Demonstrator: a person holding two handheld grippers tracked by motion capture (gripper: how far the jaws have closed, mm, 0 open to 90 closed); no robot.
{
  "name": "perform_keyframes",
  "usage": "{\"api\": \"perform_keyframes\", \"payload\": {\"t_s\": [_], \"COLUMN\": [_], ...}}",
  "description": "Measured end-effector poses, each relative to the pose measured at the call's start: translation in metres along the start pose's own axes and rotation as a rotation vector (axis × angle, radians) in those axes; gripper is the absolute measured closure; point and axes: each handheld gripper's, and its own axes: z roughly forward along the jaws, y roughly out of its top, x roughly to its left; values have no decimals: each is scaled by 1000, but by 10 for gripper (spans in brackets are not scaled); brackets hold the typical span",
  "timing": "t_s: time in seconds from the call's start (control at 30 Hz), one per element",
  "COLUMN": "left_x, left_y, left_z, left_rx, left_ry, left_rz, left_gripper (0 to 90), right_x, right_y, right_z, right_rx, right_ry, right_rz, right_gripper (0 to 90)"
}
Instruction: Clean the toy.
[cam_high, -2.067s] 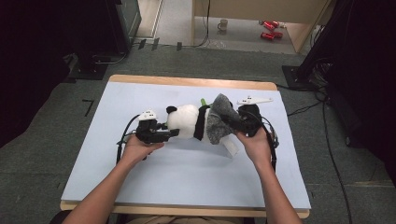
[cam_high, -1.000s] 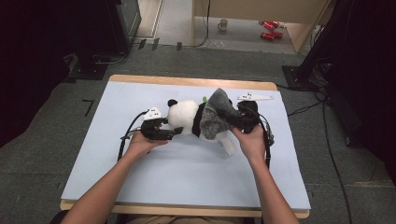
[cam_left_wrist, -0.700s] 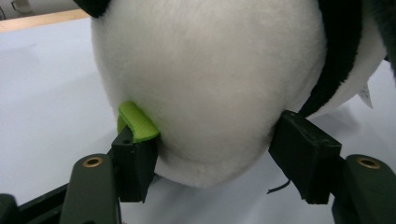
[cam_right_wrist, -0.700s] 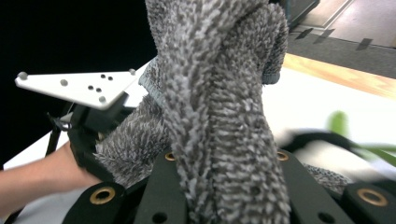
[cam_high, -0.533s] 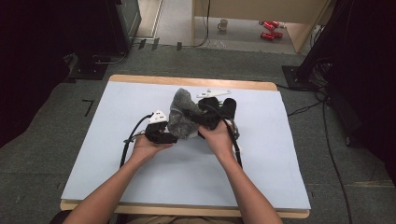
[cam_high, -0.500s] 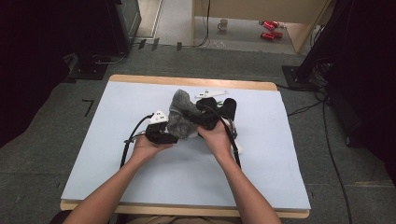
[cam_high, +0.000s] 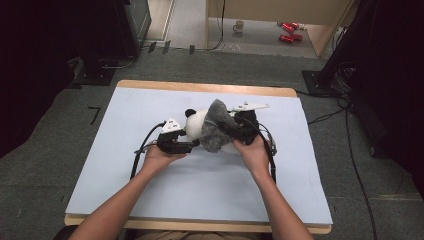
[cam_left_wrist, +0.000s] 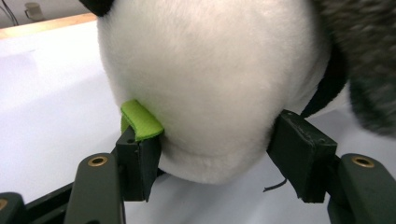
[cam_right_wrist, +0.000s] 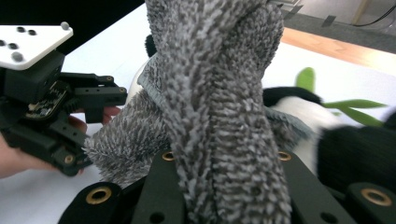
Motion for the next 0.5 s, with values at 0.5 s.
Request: {"api": "perform_keyframes", "payload": {"t_s": [0.5], "left_x": [5], "left_y": [0], "left_z": [1], "left_rx": [-3], "left_ry": [-18], "left_rz": [-33], "left_gripper": [357], "right_x": [-50], "right_y": [-18], "right_z": [-57], "right_rx": [-37], "right_ry": [-124], "right_rz": [81], "right_gripper": [780]}}
